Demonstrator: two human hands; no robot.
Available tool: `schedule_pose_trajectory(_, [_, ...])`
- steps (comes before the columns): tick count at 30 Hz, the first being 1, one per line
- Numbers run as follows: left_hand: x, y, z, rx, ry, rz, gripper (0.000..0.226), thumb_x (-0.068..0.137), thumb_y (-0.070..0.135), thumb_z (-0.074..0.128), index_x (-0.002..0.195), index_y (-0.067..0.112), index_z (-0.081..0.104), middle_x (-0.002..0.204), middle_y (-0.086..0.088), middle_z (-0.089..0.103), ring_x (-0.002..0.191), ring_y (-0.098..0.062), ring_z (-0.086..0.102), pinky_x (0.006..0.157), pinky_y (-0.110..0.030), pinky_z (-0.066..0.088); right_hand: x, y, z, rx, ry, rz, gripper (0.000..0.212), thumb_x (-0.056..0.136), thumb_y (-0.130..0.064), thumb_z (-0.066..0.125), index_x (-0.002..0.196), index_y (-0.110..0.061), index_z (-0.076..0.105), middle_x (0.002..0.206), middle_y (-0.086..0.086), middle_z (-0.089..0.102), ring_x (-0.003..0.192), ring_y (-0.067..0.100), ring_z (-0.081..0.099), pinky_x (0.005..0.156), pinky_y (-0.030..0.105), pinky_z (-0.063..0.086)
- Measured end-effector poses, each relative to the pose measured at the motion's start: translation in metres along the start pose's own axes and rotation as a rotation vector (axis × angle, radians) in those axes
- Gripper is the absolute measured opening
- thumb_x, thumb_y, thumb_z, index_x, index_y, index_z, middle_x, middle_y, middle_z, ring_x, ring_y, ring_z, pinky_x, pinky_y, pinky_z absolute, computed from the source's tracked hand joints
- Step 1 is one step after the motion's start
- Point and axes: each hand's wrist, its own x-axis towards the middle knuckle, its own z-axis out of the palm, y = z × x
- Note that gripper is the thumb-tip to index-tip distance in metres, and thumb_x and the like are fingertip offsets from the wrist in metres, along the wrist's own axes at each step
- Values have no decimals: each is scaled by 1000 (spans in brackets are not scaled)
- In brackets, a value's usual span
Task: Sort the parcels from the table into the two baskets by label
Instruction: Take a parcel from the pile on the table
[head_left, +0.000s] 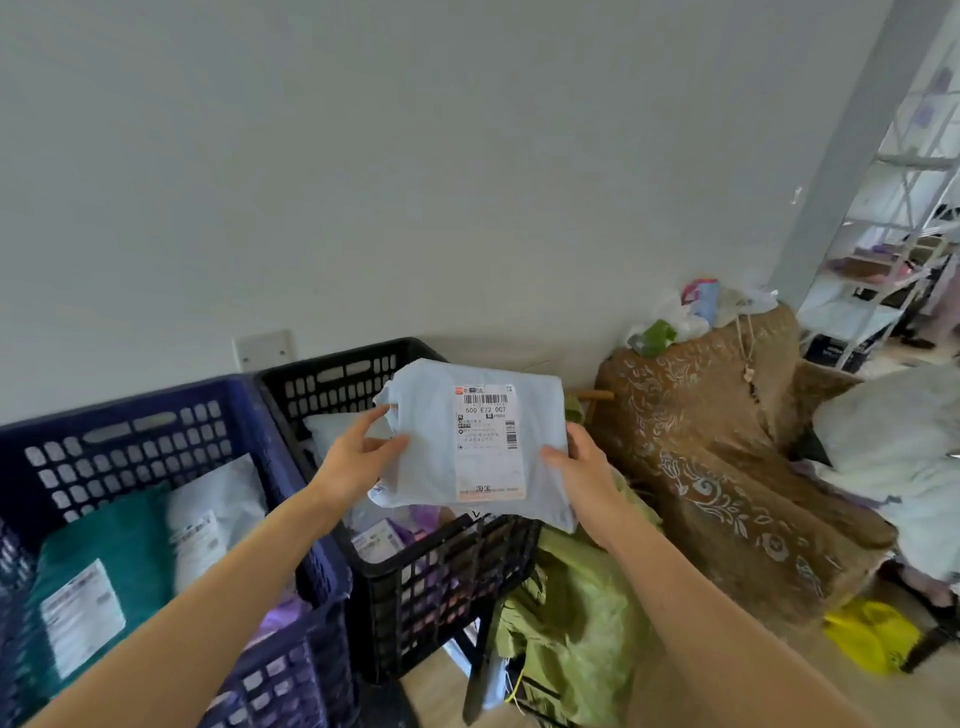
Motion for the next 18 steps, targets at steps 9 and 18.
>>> schedule_pose_trajectory(9, [81,8,15,65,229,-111,77,85,25,73,148,25,29,97,-6,68,88,-23,68,77,-34,56,136,-2,11,-70,-220,-20,33,96,-17,54,128,-23,49,118,1,59,102,19,60,86,41,54])
schedule_pose_trajectory(18, [121,2,24,43,388,-244,92,83,35,74,149,50,11,117,-7,66,74,-19,73,70,-32,59,238,-11,39,-93,-517,-94,33,93,-13,57,125,-22,52,110,-5,63,95,10,62,73,29,53])
